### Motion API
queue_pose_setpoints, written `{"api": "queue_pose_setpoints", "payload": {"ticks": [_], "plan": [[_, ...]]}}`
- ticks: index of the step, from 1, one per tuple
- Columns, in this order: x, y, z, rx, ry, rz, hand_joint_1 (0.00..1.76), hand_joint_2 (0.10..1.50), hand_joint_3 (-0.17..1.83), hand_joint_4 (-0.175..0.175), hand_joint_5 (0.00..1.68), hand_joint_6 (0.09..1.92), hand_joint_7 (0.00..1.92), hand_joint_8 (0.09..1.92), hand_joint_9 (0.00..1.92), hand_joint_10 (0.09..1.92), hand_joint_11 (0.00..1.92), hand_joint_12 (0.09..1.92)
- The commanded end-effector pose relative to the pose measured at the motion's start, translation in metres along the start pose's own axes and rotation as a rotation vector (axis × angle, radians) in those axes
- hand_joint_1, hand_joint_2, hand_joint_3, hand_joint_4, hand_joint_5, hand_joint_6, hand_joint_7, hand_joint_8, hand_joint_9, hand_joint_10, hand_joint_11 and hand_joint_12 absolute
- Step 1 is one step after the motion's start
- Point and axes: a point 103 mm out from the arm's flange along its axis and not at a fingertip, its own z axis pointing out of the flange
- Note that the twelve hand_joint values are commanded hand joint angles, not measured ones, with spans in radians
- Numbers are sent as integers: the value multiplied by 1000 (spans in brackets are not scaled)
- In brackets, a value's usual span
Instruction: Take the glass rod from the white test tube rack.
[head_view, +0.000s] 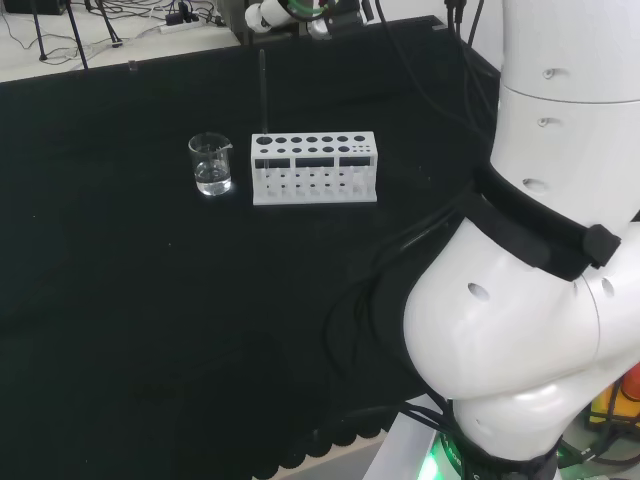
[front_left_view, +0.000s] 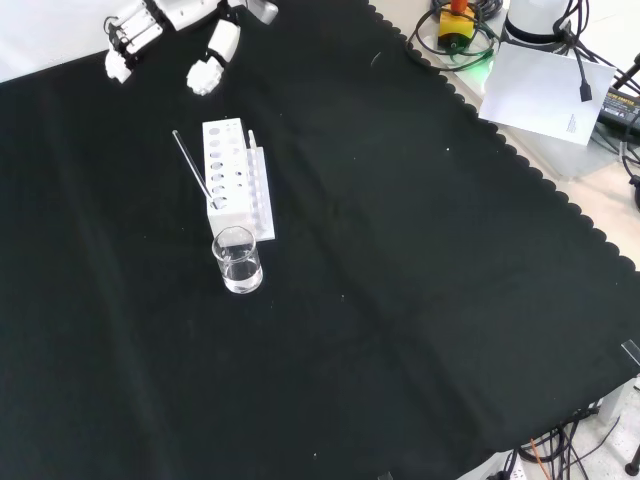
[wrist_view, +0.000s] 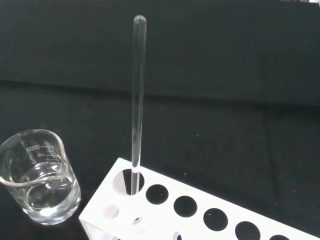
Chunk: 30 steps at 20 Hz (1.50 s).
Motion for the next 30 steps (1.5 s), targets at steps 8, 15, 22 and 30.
{"api": "queue_pose_setpoints", "payload": {"ticks": [8, 15, 22, 30], "plan": [[11, 13, 18, 5, -15, -29, 385, 1084, 297, -132, 214, 87, 226, 821, 481, 793, 0, 1154], [13, 14, 38, 29, -17, -49, 392, 1086, 319, -150, 264, 87, 345, 843, 619, 790, 0, 1286], [10, 21, 57, 51, -19, -54, 404, 1093, 341, -159, 320, 87, 435, 853, 706, 793, 0, 1371], [0, 36, 75, 66, 2, -46, 595, 1048, 390, -165, 487, 178, 751, 810, 971, 777, 250, 1351]]}}
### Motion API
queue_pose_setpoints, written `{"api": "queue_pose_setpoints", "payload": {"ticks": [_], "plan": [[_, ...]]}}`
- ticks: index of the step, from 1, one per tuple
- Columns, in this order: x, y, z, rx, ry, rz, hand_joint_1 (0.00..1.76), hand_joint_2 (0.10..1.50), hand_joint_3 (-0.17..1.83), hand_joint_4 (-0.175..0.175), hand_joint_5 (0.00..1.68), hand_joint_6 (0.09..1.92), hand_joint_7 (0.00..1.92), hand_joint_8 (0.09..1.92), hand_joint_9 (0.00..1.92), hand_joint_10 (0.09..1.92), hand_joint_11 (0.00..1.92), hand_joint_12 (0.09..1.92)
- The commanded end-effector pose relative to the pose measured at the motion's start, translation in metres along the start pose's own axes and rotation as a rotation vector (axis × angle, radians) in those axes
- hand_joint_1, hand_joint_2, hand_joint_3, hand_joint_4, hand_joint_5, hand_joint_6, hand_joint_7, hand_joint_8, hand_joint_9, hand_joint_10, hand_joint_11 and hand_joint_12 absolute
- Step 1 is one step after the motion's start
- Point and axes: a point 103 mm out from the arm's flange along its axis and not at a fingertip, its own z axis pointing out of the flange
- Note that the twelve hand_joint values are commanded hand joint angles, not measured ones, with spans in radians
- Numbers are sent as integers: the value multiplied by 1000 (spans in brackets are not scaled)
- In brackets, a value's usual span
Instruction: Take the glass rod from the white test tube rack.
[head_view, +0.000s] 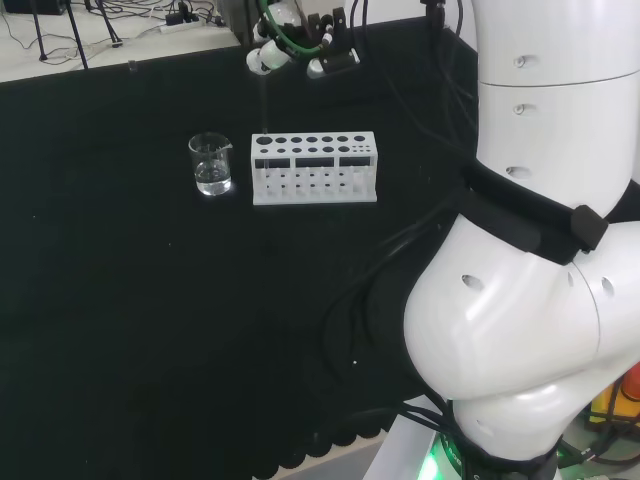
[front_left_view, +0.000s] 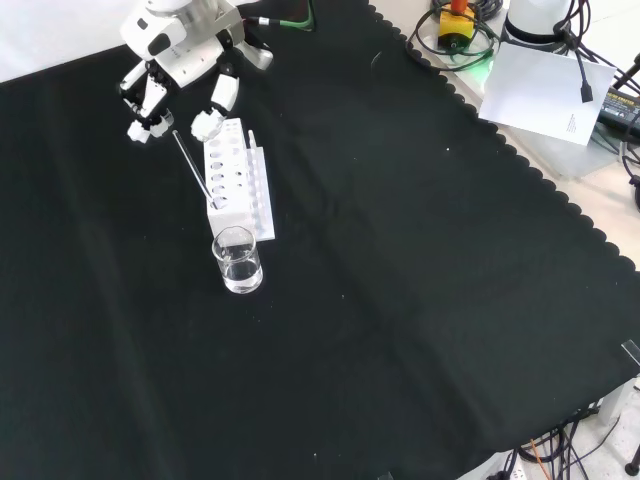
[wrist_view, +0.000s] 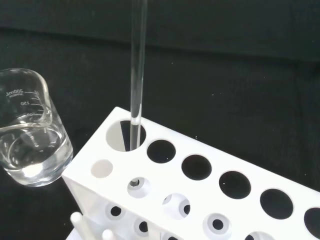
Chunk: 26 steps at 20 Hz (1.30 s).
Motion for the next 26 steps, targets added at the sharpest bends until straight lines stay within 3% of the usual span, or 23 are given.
{"api": "queue_pose_setpoints", "payload": {"ticks": [1, 4, 7, 19, 26], "plan": [[-3, 11, 9, 5, 11, 2, 637, 1031, 412, -166, 487, 290, 786, 798, 1001, 770, 280, 1345], [1, 15, 12, 1, -4, -5, 716, 996, 469, -172, 452, 628, 871, 779, 1072, 761, 358, 1325], [4, 18, 13, -4, -3, -9, 777, 969, 510, -175, 461, 783, 951, 766, 1139, 761, 440, 1308], [24, 19, 2, -35, -42, -27, 867, 915, 605, -175, 509, 878, 1014, 762, 1265, 780, 571, 1273], [17, 19, 9, -34, -50, -13, 951, 873, 668, -175, 627, 909, 1139, 757, 1434, 756, 812, 1202]]}}
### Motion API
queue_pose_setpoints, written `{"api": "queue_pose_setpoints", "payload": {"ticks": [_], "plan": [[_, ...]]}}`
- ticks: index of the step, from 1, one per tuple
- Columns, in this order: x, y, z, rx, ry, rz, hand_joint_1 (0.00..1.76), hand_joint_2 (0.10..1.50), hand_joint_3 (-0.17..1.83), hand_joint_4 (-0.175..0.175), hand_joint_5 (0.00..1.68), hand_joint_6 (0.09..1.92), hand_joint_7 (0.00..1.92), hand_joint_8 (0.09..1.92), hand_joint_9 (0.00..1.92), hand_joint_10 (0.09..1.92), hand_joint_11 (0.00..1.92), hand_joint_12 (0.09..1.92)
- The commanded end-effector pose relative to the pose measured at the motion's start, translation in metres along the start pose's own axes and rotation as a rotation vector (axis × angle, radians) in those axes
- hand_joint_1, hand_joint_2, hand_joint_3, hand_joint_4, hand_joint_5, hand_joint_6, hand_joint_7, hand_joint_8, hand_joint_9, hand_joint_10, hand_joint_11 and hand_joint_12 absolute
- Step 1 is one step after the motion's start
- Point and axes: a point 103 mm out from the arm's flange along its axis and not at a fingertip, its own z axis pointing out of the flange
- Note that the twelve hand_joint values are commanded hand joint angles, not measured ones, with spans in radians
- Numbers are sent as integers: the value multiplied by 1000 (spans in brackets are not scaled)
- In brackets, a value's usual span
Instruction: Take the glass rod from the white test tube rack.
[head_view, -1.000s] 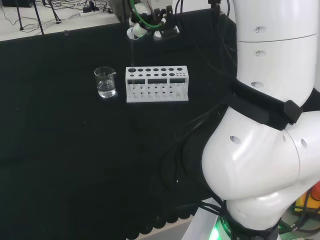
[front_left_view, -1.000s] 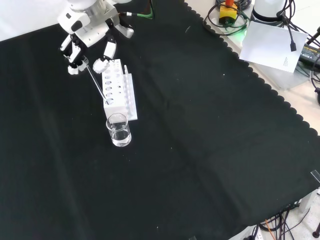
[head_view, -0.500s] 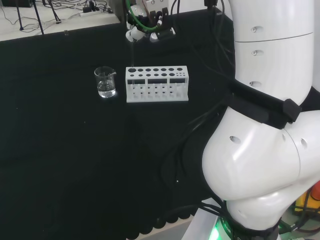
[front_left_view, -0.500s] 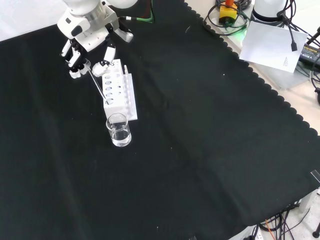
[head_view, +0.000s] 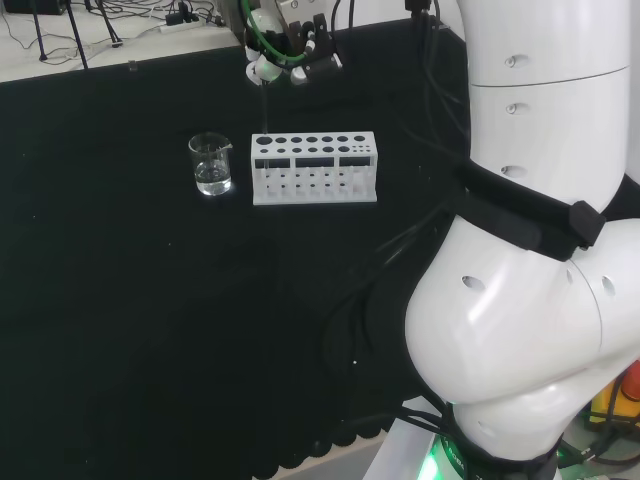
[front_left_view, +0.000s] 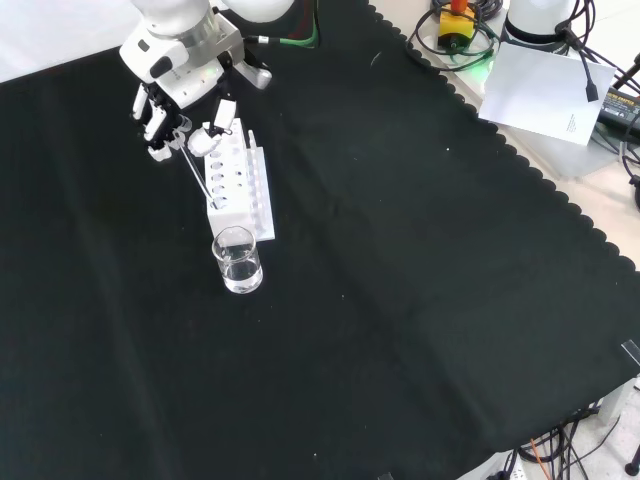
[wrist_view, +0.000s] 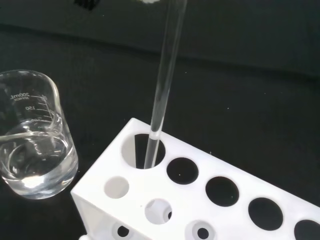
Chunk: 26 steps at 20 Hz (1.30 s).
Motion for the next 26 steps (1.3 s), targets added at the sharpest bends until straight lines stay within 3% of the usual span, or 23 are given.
{"api": "queue_pose_setpoints", "payload": {"ticks": [1, 3, 5, 7, 9, 13, 15, 19, 26], "plan": [[-6, -1, 2, -26, -1, 6, 964, 869, 676, -175, 651, 914, 1158, 761, 1445, 755, 854, 1189], [-5, -2, -1, -75, -14, 2, 1059, 1012, 386, -175, 763, 1136, 1222, 776, 1502, 749, 1024, 1116], [1, -3, -7, -128, 7, 0, 1118, 1051, 243, -175, 867, 1144, 1298, 824, 1570, 770, 1253, 956], [6, -3, -11, -143, 10, -6, 1141, 1022, 264, -175, 916, 1123, 1335, 863, 1596, 792, 1362, 845], [11, -4, -17, -171, 3, -7, 1230, 952, 341, -175, 917, 1010, 1208, 990, 1593, 815, 1386, 804], [16, -14, -42, -306, 25, 3, 1291, 819, 507, -175, 1010, 811, 1192, 1025, 1583, 876, 1400, 821], [18, -21, -60, -335, 10, 0, 1299, 823, 472, -175, 1060, 697, 1200, 1009, 1580, 889, 1410, 867], [18, -37, -88, -373, -1, 7, 1303, 912, 265, -175, 1135, 495, 1202, 971, 1590, 874, 1429, 925], [16, -64, -127, -362, -18, 11, 1303, 961, 164, -175, 1153, 435, 1194, 973, 1598, 868, 1436, 947]]}}
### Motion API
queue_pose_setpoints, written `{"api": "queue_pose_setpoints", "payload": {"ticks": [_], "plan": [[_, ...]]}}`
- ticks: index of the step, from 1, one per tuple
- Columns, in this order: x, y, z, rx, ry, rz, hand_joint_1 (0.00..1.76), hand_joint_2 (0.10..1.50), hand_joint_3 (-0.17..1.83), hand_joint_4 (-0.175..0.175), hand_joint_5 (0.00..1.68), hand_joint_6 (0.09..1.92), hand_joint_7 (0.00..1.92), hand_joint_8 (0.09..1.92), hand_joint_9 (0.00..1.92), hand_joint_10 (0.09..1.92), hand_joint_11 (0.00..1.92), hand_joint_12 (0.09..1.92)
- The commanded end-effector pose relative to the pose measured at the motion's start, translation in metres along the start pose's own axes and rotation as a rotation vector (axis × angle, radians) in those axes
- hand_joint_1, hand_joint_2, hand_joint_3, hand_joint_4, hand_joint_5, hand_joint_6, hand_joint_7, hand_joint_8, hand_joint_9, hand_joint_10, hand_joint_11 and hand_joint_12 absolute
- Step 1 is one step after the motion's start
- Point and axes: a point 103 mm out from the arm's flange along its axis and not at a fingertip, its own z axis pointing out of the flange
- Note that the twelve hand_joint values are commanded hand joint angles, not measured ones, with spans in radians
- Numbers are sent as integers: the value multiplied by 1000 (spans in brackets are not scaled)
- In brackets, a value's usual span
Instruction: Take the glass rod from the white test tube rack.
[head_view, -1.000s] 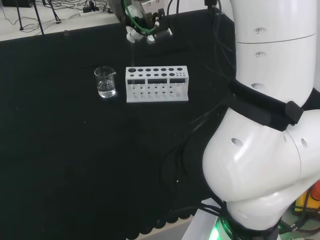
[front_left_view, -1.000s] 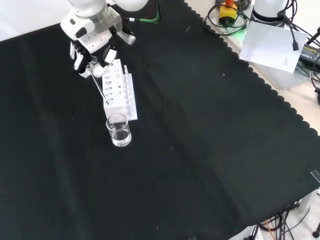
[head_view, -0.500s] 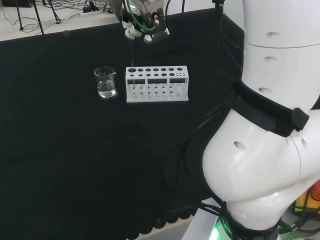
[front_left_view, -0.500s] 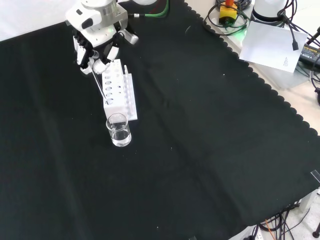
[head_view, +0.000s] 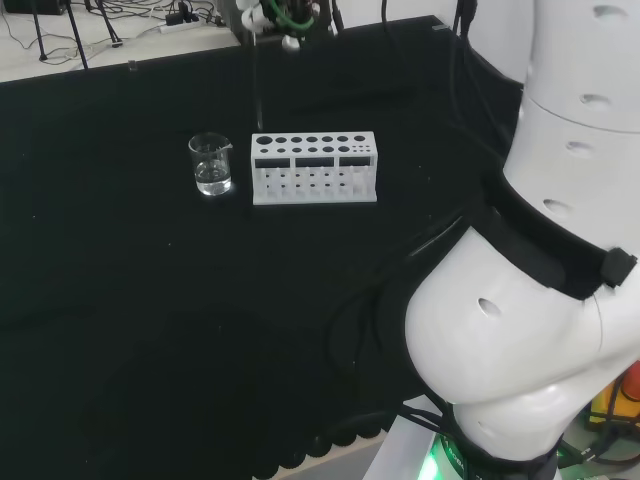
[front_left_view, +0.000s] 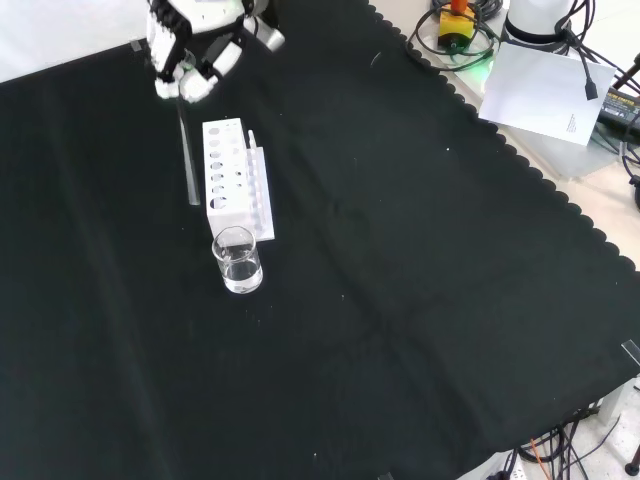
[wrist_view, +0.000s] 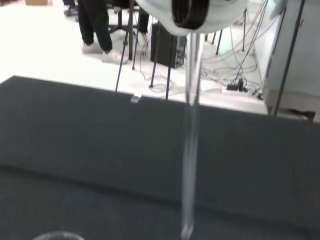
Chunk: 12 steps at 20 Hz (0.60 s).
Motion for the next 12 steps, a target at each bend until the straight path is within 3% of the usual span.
{"api": "queue_pose_setpoints", "payload": {"ticks": [1, 12], "plan": [[0, -18, -41, 10, -9, 1, 1303, 970, 146, -175, 1155, 429, 1193, 972, 1600, 866, 1436, 949], [8, -29, -55, 4, -3, -44, 1303, 988, 110, -175, 1158, 415, 1191, 974, 1607, 864, 1440, 952]]}}
